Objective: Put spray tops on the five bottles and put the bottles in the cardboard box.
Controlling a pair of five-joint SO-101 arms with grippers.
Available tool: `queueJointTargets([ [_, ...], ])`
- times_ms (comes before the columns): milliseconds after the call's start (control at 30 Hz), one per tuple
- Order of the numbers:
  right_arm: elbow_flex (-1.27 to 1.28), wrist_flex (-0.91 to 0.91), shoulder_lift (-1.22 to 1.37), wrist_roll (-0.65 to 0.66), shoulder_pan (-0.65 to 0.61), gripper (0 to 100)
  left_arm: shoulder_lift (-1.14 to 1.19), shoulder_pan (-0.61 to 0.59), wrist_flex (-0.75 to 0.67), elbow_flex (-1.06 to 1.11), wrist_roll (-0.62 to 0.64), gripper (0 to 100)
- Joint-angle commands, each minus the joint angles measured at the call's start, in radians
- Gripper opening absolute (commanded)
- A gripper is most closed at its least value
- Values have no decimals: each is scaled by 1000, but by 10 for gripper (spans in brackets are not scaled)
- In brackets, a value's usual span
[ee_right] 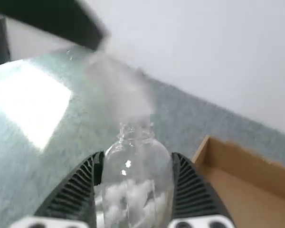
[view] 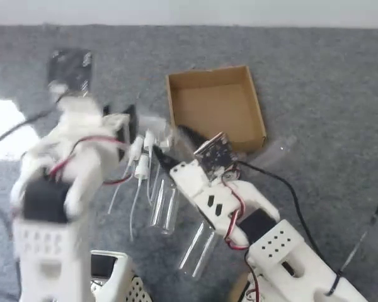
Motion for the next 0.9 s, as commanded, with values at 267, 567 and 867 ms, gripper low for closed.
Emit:
queueJointTargets([
  [267,-367,-8,242,15,45,6,-209,-83,-112,335,-77,238],
  [567,-623,130,429,-58,119,6,-460,104,-218,618,-80,246],
  [867,-704,501,315,-140,53,6,-565,164,-387,803,-83,247],
])
